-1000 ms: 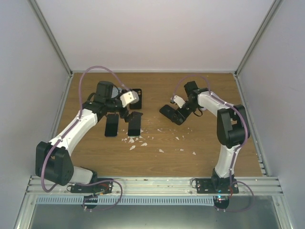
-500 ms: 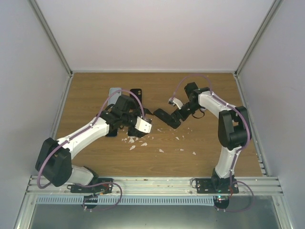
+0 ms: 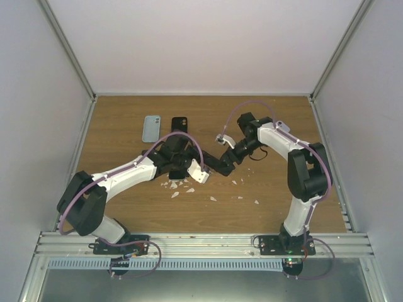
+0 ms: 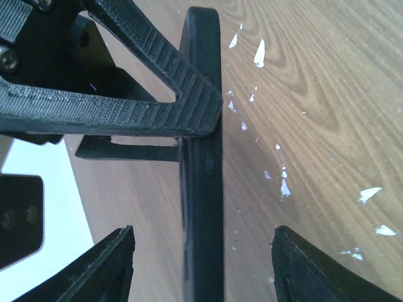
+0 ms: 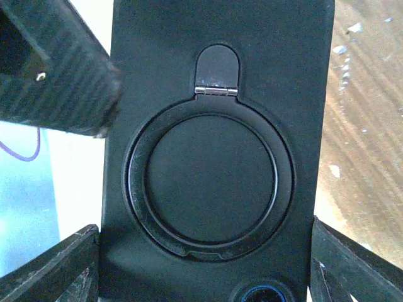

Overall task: Take the phone out of the phone case
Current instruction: Adjust the phone.

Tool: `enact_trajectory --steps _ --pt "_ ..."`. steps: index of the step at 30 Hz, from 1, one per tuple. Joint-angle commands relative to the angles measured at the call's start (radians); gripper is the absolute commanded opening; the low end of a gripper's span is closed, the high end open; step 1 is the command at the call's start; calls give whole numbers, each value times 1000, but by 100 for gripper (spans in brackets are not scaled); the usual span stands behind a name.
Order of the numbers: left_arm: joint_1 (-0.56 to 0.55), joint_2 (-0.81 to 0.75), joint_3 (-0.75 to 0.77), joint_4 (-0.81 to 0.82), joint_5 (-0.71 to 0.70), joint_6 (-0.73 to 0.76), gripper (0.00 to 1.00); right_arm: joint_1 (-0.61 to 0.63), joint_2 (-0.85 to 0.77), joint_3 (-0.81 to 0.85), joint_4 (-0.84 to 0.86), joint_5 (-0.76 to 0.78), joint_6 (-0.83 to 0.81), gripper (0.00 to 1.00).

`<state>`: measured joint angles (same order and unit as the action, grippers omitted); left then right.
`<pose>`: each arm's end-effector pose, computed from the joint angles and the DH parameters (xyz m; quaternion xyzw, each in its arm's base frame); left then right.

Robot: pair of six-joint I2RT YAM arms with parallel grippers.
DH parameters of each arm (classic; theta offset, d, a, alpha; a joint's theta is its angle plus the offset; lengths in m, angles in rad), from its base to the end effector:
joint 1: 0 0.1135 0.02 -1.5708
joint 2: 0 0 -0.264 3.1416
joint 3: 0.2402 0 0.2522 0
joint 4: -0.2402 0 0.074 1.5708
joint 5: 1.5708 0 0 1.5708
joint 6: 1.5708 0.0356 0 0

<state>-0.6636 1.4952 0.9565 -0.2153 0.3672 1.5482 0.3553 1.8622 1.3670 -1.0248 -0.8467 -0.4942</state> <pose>0.2436 -0.2067 0.2292 0.8391 0.3397 0.0157 0.4246 0.3140 0.1450 0.2053 -0.3851 0.8261 0.4081 0.0516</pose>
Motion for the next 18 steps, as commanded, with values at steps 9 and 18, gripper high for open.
enact_trajectory --steps 9,18 --pt "-25 -12 3 41 -22 1 6 22 -70 12 -46 -81 -48 59" --pt "5 -36 164 -133 103 -362 0 -57 -164 155 -9 -55 -47 99"
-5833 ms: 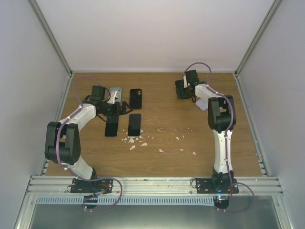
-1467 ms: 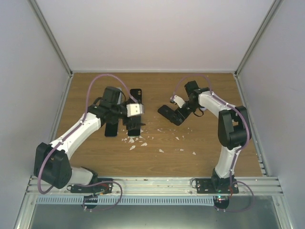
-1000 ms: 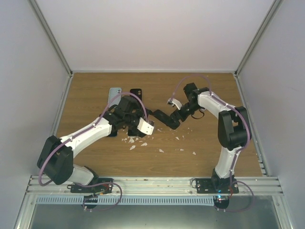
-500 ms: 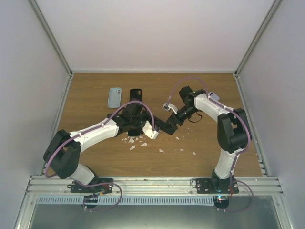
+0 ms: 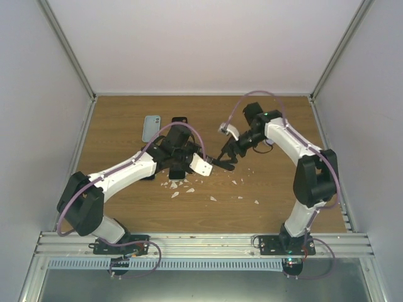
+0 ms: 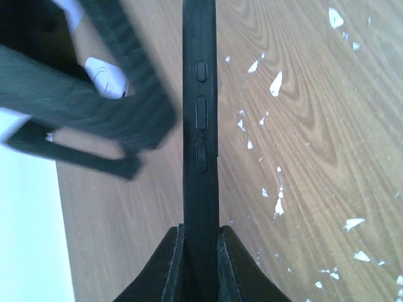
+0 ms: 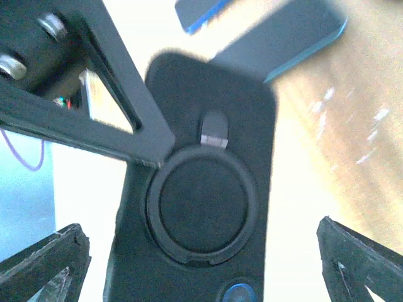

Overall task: Take the phone out of the phone case
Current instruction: Adjust the phone.

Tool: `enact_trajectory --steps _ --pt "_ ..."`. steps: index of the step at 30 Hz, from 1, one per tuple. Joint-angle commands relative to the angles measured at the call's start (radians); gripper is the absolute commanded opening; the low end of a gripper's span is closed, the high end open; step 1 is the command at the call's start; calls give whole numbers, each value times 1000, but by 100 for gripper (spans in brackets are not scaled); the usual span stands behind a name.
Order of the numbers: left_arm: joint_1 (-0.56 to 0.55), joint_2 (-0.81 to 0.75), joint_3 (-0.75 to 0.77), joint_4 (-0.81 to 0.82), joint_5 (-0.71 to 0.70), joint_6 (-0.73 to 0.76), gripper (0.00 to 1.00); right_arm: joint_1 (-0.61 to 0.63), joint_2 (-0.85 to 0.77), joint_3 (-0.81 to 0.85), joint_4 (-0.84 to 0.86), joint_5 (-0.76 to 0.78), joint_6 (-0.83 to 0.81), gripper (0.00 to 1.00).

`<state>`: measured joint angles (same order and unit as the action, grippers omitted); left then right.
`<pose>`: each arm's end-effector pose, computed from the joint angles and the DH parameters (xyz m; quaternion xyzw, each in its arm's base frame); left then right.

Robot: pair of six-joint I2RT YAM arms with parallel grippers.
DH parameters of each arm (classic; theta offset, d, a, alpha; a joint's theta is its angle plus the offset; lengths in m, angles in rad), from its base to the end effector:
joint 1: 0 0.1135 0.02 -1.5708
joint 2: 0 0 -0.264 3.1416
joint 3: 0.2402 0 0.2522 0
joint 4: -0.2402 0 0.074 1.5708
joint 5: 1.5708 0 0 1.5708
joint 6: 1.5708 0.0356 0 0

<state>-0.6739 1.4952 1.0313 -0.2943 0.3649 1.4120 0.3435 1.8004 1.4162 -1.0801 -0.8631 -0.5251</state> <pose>0.2451 -0.2120 0.2470 0.8165 0.3930 -0.0153 0.4226 0.3110 0.1400 0.2378 -0.4018 0.8135 0.4116 0.0860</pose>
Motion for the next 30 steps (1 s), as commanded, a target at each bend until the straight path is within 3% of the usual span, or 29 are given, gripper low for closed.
enact_trajectory --steps 1,8,14,21,26,30 --pt "19 -39 106 -70 127 -264 0 -60 -113 127 59 -35 -10 100" --pt "70 -45 211 -116 278 -589 0 -181 -171 277 185 -36 88 99" --pt "213 -12 335 -58 518 -987 0 -263 -257 279 377 -136 254 100" --pt "358 -8 344 278 729 -1523 0 -274 -343 129 734 -277 590 100" --pt "362 -22 309 516 730 -1789 0 -264 -349 29 1010 -341 872 98" --pt "361 -29 254 679 717 -1991 0 -213 -354 -18 1102 -362 973 95"
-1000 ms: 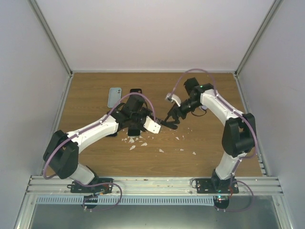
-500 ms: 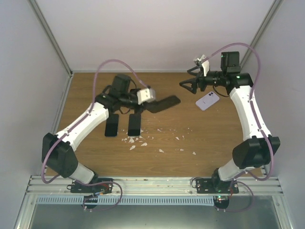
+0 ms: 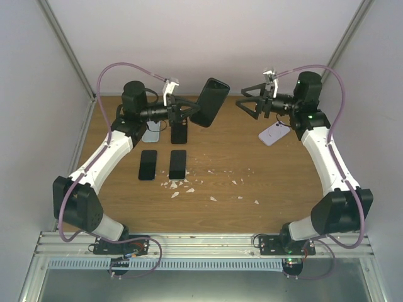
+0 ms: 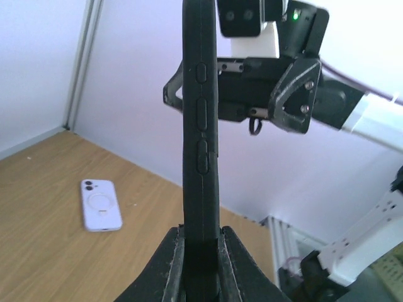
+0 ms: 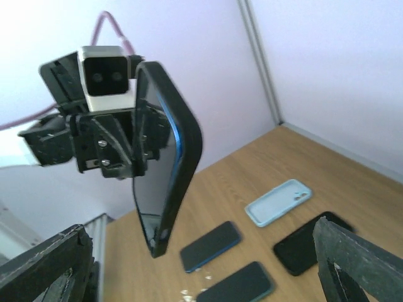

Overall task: Take the phone out of the phone case
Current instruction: Adjust the phone.

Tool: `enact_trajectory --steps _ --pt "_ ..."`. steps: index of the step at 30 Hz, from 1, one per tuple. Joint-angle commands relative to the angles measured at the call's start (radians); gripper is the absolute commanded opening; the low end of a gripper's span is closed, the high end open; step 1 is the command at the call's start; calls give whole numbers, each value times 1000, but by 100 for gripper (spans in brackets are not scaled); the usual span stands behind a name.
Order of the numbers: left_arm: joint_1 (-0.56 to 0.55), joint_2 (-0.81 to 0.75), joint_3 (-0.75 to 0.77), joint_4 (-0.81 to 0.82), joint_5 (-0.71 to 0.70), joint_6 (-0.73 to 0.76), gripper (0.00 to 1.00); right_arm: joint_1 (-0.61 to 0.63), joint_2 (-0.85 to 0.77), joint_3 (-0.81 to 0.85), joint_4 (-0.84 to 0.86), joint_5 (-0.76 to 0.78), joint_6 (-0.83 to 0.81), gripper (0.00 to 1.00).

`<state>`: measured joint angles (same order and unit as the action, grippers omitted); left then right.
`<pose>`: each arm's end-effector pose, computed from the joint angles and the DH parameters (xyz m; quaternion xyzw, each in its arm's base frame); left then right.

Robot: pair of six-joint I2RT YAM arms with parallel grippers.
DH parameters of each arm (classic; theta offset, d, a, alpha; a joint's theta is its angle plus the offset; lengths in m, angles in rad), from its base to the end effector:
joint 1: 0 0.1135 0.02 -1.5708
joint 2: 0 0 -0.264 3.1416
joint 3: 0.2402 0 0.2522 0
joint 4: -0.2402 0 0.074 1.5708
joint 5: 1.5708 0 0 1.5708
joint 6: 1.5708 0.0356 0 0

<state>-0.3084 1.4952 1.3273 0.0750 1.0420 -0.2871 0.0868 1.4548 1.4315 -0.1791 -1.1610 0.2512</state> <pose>0.3176 -0.1335 0.3864 0.3421 0.6375 -0.5231 0.4505 0.3181 0.0605 0.4123 -0.2923 0.6743 0.5078 0.4495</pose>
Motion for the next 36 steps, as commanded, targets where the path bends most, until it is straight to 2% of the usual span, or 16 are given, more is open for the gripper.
enact_trajectory --steps 1,8,12,15,31,36 --pt "-5 -29 -54 340 36 -333 0 59 -12 -41 216 -69 210 95" --pt "-11 -37 -132 536 0 -540 0 141 -6 -61 309 -74 308 87" --pt "-16 -45 -159 578 -12 -577 0 144 17 -67 394 -66 410 82" --pt "-17 -50 -182 621 -18 -612 0 145 31 -59 396 -35 420 79" --pt "-44 -47 -196 679 -31 -637 0 184 87 -60 478 9 548 64" --pt "-55 -38 -191 677 -34 -634 0 191 91 -67 498 12 571 50"
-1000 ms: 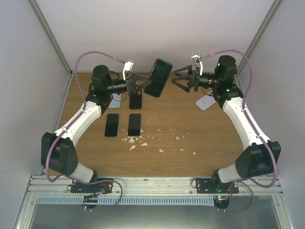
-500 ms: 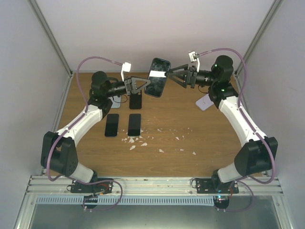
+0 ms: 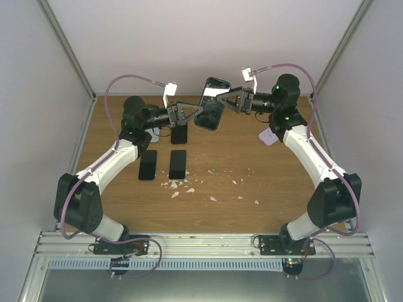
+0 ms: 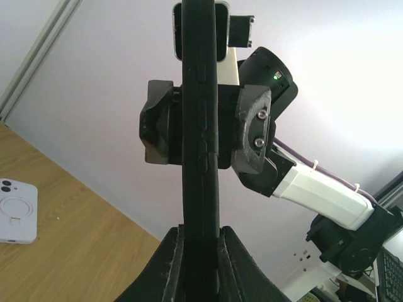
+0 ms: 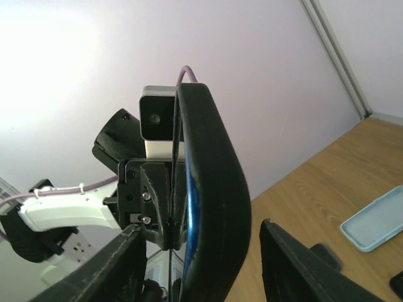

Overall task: Take the phone out of the phone case
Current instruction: Adjust the phone.

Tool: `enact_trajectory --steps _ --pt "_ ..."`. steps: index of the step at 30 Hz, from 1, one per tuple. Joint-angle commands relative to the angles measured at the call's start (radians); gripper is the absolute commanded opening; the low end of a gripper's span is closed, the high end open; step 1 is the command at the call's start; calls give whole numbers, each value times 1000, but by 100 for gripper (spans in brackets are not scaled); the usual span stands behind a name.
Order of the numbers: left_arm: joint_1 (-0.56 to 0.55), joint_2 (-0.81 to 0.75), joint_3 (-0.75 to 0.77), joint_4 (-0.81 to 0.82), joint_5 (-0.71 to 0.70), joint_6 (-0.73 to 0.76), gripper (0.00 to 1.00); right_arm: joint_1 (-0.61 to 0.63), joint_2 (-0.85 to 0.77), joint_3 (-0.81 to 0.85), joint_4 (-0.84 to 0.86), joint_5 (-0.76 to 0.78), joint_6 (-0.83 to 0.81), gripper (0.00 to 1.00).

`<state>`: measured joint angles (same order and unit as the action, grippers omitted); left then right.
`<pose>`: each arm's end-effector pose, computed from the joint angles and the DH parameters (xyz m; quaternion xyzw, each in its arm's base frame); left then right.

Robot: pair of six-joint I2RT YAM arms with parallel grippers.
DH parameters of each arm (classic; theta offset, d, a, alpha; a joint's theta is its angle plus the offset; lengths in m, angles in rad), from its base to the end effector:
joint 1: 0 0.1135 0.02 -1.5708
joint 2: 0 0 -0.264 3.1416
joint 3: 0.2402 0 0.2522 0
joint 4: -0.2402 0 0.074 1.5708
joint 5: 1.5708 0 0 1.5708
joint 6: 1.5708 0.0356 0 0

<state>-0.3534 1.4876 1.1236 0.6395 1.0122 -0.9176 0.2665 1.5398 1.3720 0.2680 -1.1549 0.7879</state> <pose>0.3064 -0.1452 0.3707 0.2244 0.6144 -0.6494 0.3878 0.3303 0.1239 0.4045 -0.2463 0.6474 0.6291 0.3528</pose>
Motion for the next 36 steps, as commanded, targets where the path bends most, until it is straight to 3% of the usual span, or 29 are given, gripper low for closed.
enact_trajectory --steps 1,10,13,15,20,25,36 --pt "-11 -30 13 112 -4 -4 0 12 7 -8 56 6 40 47" --pt "-22 -27 13 50 -3 54 1 12 -1 -42 123 -8 104 13" --pt "-19 -33 9 13 7 90 7 11 -4 -49 139 -19 118 5" --pt "-12 -39 8 -23 21 124 19 6 -7 -52 158 -30 134 2" --pt "35 -70 -5 -135 85 241 38 -20 -19 -63 211 -62 184 1" --pt "51 -117 -25 -249 130 387 41 -39 -41 -77 267 -95 206 0" --pt "29 -135 -46 -364 134 506 43 -45 -79 -112 332 -122 239 1"
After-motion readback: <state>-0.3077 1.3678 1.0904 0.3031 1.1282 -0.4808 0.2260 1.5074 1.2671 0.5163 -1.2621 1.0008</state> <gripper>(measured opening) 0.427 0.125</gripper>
